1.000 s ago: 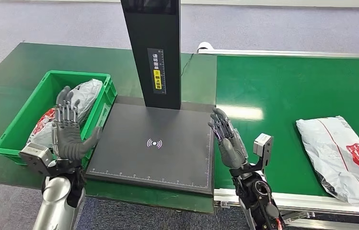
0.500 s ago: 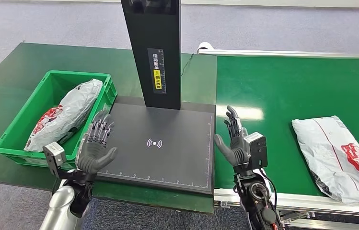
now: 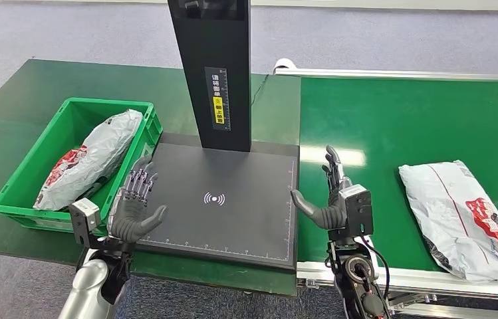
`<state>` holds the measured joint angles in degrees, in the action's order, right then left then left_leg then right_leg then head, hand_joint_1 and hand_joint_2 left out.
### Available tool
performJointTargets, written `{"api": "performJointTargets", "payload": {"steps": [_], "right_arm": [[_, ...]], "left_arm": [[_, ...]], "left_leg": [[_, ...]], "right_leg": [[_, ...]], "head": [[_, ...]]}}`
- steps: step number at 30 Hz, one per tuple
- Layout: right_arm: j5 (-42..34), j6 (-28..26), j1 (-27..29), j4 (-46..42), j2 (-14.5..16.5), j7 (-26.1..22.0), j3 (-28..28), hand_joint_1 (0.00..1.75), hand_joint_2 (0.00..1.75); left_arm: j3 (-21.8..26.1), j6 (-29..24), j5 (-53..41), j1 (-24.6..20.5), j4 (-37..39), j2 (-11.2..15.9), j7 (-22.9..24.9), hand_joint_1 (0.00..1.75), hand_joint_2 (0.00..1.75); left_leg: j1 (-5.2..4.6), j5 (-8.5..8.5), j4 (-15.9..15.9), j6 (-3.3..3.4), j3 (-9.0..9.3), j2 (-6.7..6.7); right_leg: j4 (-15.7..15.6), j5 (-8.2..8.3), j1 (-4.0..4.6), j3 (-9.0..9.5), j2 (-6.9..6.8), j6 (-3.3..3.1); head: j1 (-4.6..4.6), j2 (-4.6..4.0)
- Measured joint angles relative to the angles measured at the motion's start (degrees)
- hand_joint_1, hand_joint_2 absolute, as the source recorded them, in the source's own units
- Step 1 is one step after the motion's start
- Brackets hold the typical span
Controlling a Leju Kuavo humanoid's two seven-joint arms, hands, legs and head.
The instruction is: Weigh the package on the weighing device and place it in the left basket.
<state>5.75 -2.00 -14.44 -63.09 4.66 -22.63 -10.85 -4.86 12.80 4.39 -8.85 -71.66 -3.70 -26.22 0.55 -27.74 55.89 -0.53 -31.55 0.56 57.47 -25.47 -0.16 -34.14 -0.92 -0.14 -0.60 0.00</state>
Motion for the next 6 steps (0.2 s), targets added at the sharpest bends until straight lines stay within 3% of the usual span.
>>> {"api": "performJointTargets", "payload": {"steps": [6], "right_arm": [[-0.36, 0.49, 0.36, -0.30, 0.00, -0.08, 0.12, 0.00, 1.75]], "left_arm": [[-0.11, 0.80, 0.70, -0.07, 0.55, -0.17, 1.18, 0.00, 1.75]], "left_leg": [[0.00, 0.00, 0.00, 0.00, 0.00, 0.00]], "right_leg": [[0.00, 0.00, 0.00, 0.00, 0.00, 0.00]], "head": [[0.00, 0.00]]}}
